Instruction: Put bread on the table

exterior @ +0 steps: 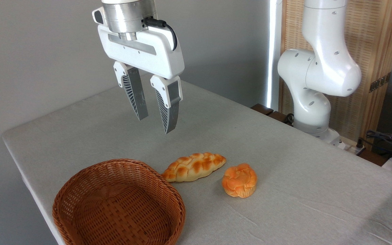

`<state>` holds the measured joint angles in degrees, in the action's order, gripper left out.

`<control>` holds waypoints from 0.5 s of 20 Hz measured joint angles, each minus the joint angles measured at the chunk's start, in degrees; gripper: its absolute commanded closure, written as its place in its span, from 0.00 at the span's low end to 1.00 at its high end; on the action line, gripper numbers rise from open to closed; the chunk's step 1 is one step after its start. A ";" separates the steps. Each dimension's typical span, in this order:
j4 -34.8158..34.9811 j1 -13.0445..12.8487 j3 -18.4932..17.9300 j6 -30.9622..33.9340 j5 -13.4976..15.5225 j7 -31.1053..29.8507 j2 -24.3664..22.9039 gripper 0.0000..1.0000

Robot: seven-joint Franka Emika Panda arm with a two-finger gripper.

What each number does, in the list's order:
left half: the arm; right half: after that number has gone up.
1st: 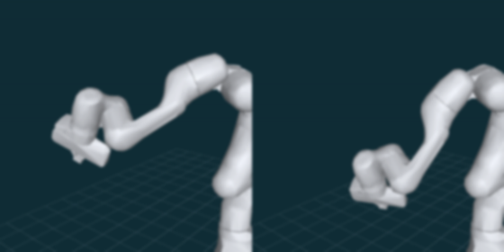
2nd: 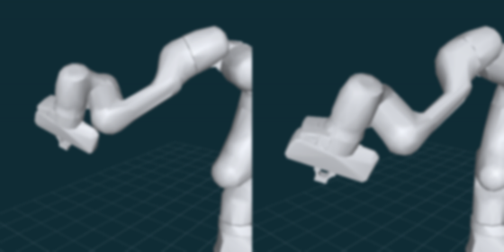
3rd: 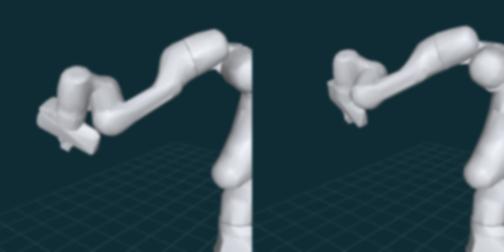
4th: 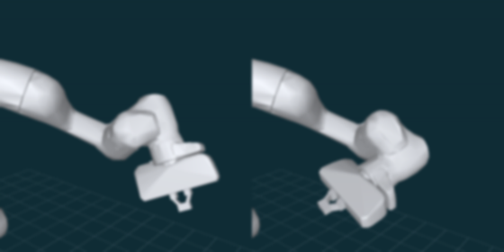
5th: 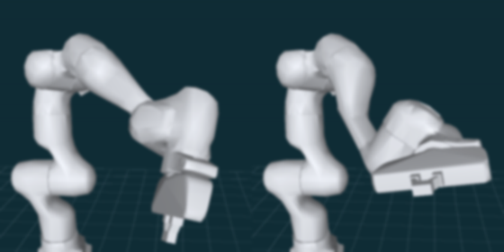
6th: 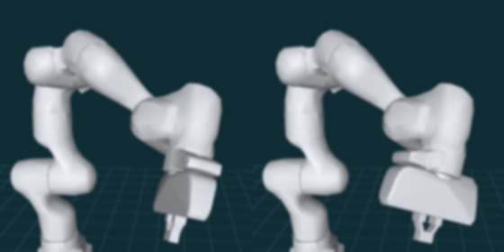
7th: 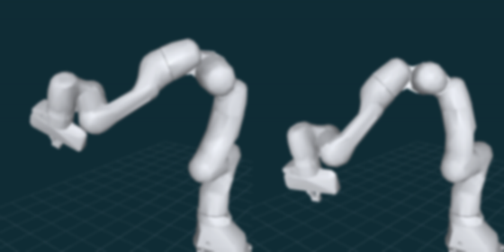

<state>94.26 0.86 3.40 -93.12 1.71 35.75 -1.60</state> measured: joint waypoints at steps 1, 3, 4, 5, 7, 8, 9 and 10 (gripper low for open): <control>-0.01 -0.13 -0.11 0.00 0.00 0.00 0.00 0.00; -0.04 -0.65 -0.33 0.00 0.00 0.00 0.00 0.00; -0.05 -1.11 -0.75 0.00 -0.01 0.00 0.00 0.00; -0.05 -1.56 -1.26 0.00 -0.01 0.00 0.00 0.00; -0.06 -2.06 -1.92 0.00 -0.02 0.00 0.00 0.00; -0.07 -2.12 -2.02 0.00 -0.02 0.00 0.00 0.00; -0.08 -2.21 -2.13 0.00 -0.03 0.00 0.00 0.00; -0.09 -2.24 -2.18 0.00 -0.03 0.00 0.00 0.00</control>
